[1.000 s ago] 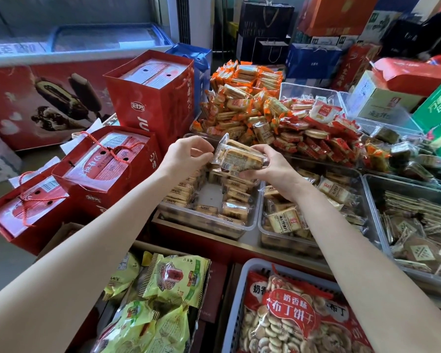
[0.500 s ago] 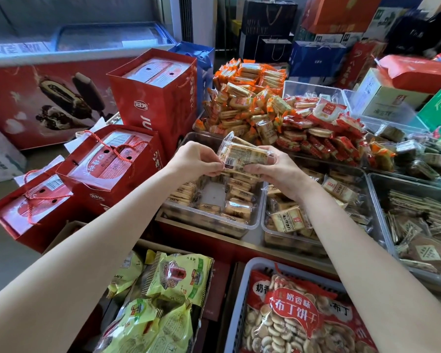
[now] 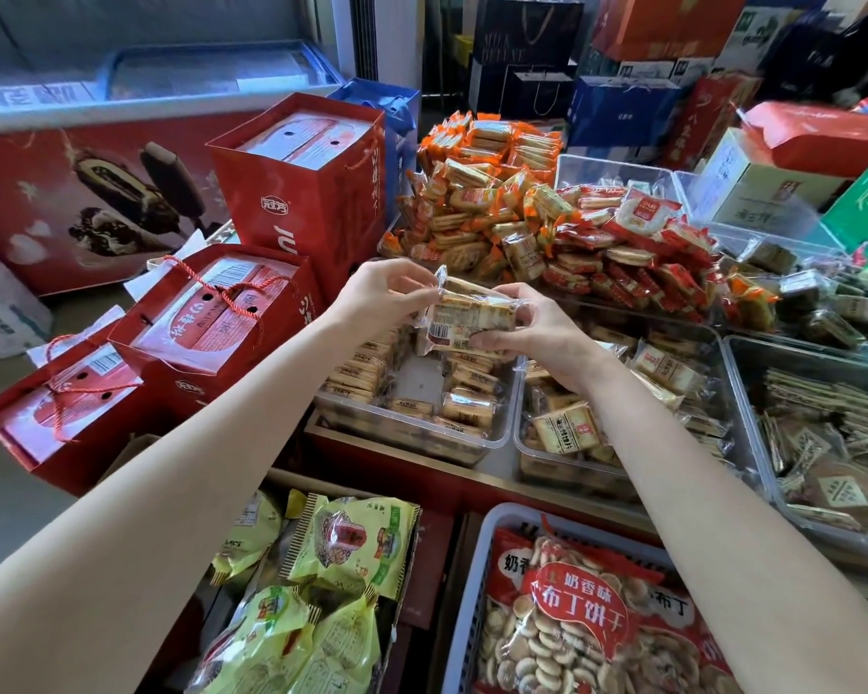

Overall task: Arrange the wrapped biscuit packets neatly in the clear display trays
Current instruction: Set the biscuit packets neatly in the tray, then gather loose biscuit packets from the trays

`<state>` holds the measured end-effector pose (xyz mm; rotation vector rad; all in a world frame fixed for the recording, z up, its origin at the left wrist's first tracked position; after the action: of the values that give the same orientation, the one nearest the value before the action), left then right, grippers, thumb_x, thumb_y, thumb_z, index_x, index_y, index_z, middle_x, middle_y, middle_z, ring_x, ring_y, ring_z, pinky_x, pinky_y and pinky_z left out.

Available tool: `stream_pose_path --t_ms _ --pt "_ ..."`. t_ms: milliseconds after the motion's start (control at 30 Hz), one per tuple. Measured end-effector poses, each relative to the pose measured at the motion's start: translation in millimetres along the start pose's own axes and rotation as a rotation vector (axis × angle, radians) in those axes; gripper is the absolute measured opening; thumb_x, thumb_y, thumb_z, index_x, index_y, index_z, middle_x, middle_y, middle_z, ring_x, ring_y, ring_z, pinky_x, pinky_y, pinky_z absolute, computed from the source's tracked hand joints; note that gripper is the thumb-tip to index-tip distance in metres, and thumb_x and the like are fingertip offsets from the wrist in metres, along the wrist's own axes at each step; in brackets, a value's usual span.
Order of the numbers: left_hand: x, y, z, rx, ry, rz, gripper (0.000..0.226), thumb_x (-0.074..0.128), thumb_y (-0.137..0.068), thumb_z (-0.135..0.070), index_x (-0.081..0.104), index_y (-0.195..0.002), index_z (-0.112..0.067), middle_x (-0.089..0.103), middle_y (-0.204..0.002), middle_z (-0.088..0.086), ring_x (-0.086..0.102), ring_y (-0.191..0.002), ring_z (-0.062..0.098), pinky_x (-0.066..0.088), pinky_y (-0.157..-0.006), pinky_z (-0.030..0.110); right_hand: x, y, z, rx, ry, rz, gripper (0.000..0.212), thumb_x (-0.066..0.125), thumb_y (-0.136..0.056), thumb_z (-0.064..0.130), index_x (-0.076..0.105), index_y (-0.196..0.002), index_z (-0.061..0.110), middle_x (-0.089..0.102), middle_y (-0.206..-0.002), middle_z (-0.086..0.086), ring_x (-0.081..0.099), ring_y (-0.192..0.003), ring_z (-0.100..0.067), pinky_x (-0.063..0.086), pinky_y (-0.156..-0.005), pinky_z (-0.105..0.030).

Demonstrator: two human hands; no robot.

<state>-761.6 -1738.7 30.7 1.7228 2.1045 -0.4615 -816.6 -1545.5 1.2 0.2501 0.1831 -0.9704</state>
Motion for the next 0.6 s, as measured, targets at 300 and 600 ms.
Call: stream_pose_path --t_ms 300,600 --pt "-0.8 -5.1 3.2 0.125 -0.224 0.031 0.033 0.075 -0.078 -0.016 0.065 -0.110 -0.017 0.065 -0.110 0.001 0.060 -0.097 0.011 0.051 -0.087 0.027 -1.7 -1.0 10.1 -0.030 0.256 -0.095 0.079 0.085 -0.067 0.022 0.038 -0.130 0.023 0.060 -0.111 -0.007 0.060 -0.101 -0.020 0.049 -0.091 -0.032" --pt "5.2 1.1 3.4 0.011 -0.188 0.280 0.060 0.081 -0.071 -0.019 0.054 -0.124 -0.017 0.062 -0.115 -0.001 0.060 -0.102 0.015 0.049 -0.085 0.023 3.5 8.2 25.5 -0.109 0.186 -0.012 0.060 0.080 -0.073 0.018 0.050 -0.125 0.018 0.061 -0.117 -0.002 0.060 -0.101 -0.013 0.051 -0.090 -0.028"
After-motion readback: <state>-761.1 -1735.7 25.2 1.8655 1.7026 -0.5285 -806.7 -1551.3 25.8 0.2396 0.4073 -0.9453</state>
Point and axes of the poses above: each hand's wrist, its own y-axis away from the middle knuckle, its own x-axis out of the palm, z = x × y, the point moved 2 cm from there along -y, towards the middle knuckle
